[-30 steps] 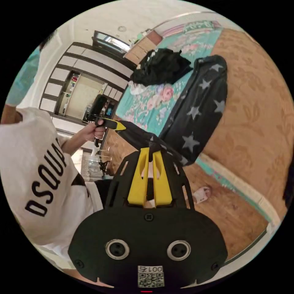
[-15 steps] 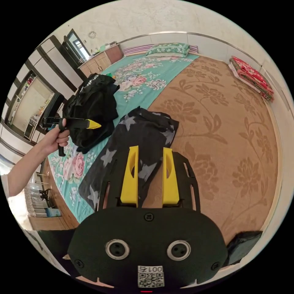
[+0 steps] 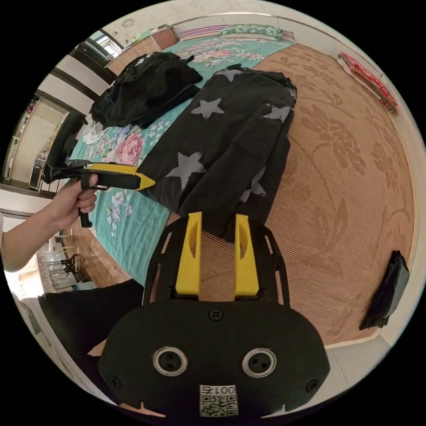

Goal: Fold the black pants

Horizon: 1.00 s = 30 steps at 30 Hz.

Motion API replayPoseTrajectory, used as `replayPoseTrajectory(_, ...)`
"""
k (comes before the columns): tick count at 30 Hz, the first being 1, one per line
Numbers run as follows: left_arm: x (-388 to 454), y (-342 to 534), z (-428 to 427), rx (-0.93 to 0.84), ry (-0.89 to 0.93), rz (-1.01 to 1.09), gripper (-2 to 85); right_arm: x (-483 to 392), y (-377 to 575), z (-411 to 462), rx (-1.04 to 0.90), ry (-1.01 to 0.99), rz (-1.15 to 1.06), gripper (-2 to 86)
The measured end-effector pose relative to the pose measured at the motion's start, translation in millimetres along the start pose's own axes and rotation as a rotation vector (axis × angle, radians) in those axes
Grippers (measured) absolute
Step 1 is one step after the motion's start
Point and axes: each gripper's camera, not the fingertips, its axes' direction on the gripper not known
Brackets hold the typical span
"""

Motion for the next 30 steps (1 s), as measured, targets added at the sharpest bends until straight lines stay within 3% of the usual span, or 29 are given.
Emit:
replayPoseTrajectory(4,8,-4,-8,-0.001,-0.012,0.051,0.0,-6,3,-12,0.044,0.045,-0.020,3.1)
replayPoseTrajectory(11,9,-6,-37,0.066,0.017,0.097,-1.4,34,11,-65,0.143,-0.169,-0.160,1.2)
replayPoseTrajectory(15,6,-5,-24,0.042,0.031,0.058,-1.4,47,9,-45,0.021,-0.128,-0.226,0.7)
replayPoseTrajectory(20,2,-3,-16,0.047,0.035,0.001,-1.2,58,18,-43,-0.050,0.032,-0.118,0.7)
replayPoseTrajectory(23,0,-3,-14,0.041,0.064,0.013,0.0,56,23,-55,0.051,-0.164,-0.092,1.7)
replayPoseTrajectory(27,-5,-2,-14,0.037,0.096,-0.011,1.2,48,16,-44,0.041,-0.046,-0.032,5.4)
replayPoseTrajectory(30,-10,-2,-12,0.044,0.130,-0.028,1.9,49,8,-29,0.036,-0.149,-0.009,5.4)
